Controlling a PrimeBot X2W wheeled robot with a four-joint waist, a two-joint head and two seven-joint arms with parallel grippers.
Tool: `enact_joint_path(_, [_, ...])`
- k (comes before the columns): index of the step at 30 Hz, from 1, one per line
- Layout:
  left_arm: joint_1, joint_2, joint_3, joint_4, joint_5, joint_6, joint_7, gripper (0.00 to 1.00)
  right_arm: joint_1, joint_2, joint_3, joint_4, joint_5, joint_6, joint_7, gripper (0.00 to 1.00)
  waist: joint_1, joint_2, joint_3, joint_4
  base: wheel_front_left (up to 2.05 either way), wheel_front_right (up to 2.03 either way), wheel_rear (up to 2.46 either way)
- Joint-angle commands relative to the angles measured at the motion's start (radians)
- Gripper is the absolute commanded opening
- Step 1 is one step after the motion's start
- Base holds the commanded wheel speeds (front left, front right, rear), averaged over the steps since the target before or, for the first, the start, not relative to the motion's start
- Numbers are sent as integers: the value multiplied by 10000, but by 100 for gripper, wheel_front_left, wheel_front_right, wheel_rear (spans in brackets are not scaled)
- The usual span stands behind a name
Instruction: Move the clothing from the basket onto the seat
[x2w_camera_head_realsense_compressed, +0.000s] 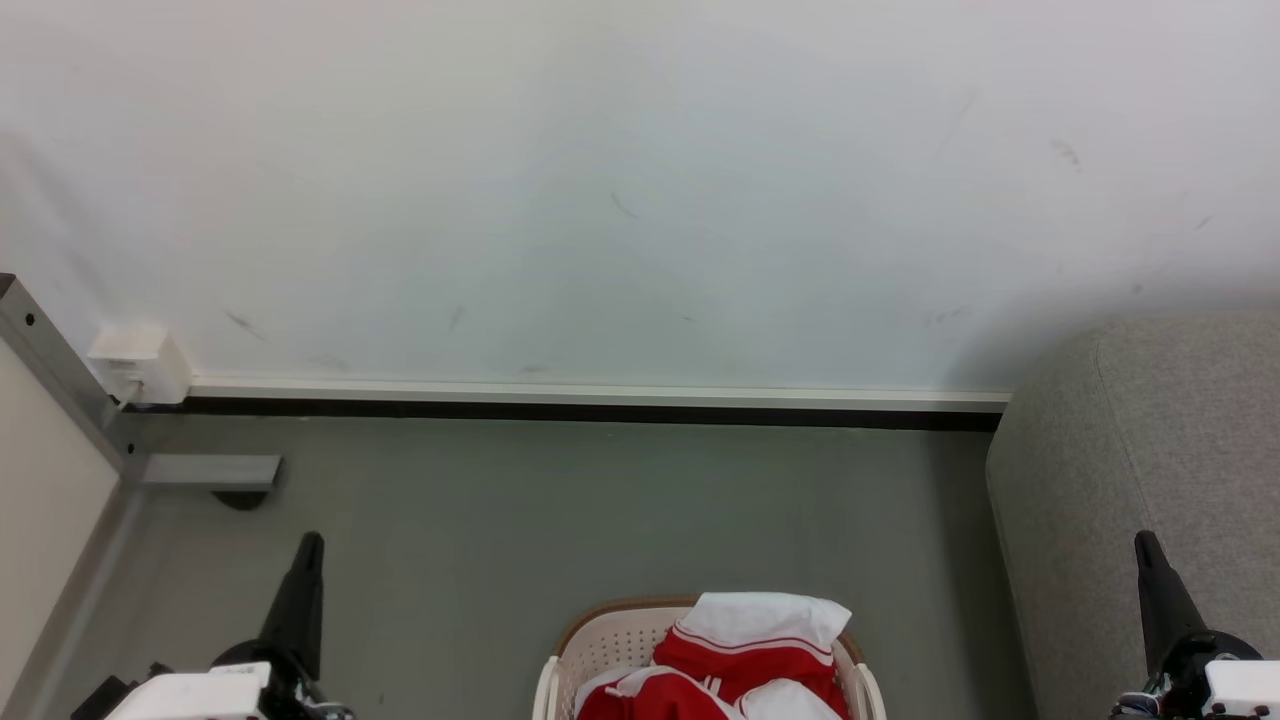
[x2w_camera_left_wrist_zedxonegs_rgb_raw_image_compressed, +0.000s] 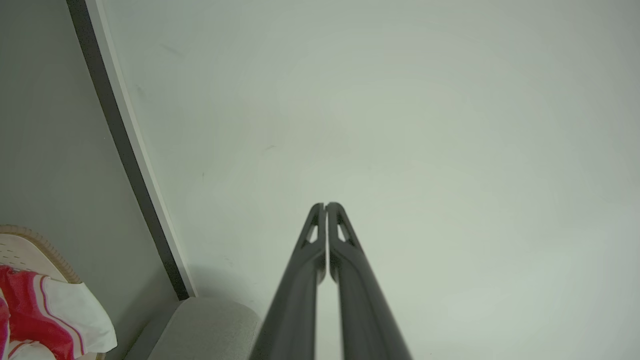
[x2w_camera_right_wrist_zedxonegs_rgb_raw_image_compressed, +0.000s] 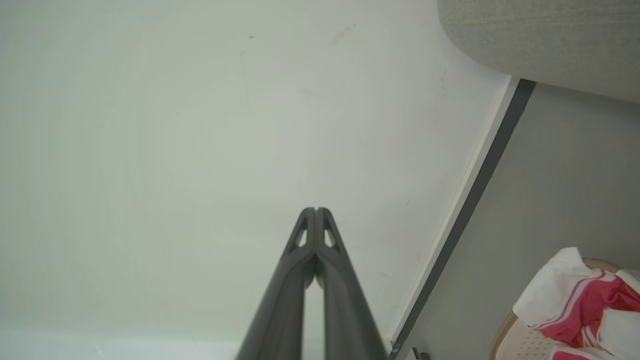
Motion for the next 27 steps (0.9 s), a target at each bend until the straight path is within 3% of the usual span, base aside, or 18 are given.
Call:
enact_joint_path(1, [-71, 22, 17, -25, -144, -51, 29, 0, -144, -71, -9, 26, 16, -27, 18, 0, 0, 0, 0, 0, 0, 0, 0])
enact_joint_path(27, [-71, 22, 17, -25, -144, -51, 29, 0, -144, -72, -8, 26, 16, -27, 18, 0, 0, 0, 0, 0, 0, 0, 0])
